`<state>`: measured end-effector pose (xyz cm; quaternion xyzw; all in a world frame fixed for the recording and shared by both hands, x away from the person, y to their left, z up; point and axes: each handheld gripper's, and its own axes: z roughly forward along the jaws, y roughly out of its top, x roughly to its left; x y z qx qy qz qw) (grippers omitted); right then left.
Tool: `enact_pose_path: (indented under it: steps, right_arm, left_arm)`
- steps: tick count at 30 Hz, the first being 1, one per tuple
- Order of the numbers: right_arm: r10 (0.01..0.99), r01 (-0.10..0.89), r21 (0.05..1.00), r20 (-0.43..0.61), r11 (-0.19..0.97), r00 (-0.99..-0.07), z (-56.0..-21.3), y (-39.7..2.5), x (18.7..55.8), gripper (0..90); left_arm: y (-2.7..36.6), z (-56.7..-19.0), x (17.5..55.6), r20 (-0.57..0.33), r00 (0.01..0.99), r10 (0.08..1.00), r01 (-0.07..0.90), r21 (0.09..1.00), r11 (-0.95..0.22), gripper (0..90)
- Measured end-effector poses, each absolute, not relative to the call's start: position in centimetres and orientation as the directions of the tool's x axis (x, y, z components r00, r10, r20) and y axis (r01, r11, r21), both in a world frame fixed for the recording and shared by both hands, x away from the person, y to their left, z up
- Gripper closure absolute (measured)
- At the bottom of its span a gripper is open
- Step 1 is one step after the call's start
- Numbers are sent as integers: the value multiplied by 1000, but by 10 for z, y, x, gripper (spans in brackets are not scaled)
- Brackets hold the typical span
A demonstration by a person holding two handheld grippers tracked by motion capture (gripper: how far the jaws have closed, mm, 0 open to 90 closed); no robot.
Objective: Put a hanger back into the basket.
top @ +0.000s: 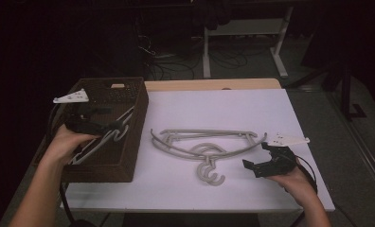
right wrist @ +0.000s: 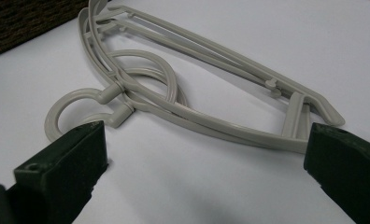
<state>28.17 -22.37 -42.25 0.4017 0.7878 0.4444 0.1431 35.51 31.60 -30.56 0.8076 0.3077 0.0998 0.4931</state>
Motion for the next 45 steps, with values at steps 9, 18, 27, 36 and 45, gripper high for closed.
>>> enact_pose_path:
  steps: [9, 18, 27, 36, 45]
  right_arm:
    - [757, 503, 817, 133, 282, -640, -422, -225, 281, 0]
    - [747, 499, 817, 132, 291, -652, -422, -222, 282, 0]
    - [746, 497, 819, 133, 288, -652, -421, -224, 282, 0]
    - [748, 495, 820, 131, 287, -651, -420, -224, 282, 0]
    - [746, 496, 818, 129, 293, -653, -421, -223, 282, 0]
  left_arm:
    - [228, -292, 344, -99, 882, 460, 303, 868, -394, 120]
    - [166, -318, 348, -103, 911, 399, 290, 849, -442, 144]
    - [139, -363, 358, -113, 908, 404, 319, 810, -491, 194]
    - [137, -402, 367, -100, 890, 445, 357, 760, -543, 272]
    - [135, -430, 371, -44, 891, 452, 350, 700, -622, 328]
